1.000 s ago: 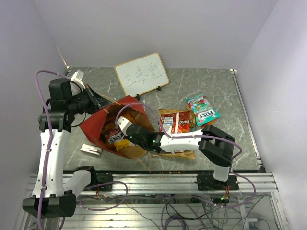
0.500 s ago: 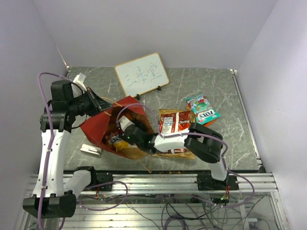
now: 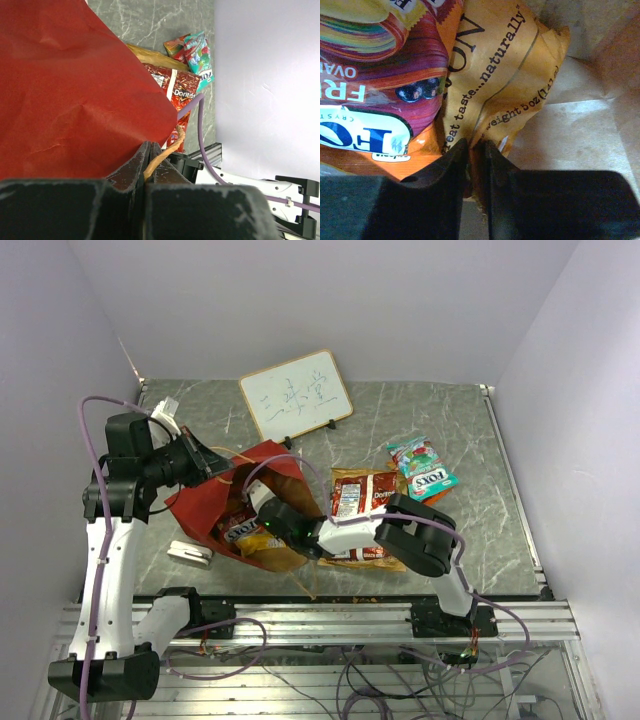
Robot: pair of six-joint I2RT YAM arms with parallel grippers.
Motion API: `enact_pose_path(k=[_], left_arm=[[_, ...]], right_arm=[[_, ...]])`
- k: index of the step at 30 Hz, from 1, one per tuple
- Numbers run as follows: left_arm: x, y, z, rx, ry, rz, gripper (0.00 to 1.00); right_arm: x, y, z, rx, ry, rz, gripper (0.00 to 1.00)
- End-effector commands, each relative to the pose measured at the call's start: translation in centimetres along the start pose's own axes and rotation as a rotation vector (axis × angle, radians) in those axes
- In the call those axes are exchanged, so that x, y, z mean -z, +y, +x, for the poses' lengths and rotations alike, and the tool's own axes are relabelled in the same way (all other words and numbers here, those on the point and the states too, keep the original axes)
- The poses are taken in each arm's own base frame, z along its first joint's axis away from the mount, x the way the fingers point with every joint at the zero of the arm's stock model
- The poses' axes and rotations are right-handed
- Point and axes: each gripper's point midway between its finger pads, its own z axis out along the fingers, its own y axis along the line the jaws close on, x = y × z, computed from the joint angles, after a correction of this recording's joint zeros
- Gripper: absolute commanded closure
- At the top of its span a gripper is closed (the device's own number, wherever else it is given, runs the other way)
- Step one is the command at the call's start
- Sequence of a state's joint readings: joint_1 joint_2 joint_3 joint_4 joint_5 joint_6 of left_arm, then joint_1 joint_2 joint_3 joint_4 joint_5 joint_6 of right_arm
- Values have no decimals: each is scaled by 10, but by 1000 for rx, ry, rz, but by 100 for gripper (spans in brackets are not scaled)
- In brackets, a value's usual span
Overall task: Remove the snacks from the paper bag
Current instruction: Take out the snack from the paper bag.
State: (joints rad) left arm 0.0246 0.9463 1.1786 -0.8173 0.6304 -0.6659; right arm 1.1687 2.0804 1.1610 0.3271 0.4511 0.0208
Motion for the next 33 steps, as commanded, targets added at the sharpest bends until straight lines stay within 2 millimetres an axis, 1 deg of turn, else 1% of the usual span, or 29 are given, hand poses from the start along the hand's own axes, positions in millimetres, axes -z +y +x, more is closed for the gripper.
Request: enact_pose_path(k=[1,3,5,7,9,13,17,24,30,32,33], left_arm=[[4,2,3,0,-2,-12,93],[4,2,2,-1,-9,-13,93],[4,1,0,-3,-17,-15,93],[5,0,-3,-8,-26,-18,93],[6,-1,-6,-15,-35,-23,93],[8,-4,-14,-31,-60,-37,93],[8,-5,-20,-36,-72,-43,93],[6,-6,-29,-40,-89,-50,93],[3,-6,-35,-42,-103,-55,93],[2,-5,-36,-42,-103,-55,93],[1,-4,-36,-43,-104,-57,93]], right_arm=[[2,21,5,31,26,-119,88],[5,20,-10,33,-6,-130,96],[8,20,-24,30,-36,-137,100],[12,18,-38,25,-64,-142,100],[19,14,-58,18,-110,-141,100],[31,7,-82,23,-171,-138,100],[45,0,-99,25,-215,-134,100],[63,-9,-121,30,-275,-135,100],[82,-26,-142,62,-304,-99,100],[90,-31,-141,67,-296,-90,100],[93,-33,-137,71,-288,-91,100]])
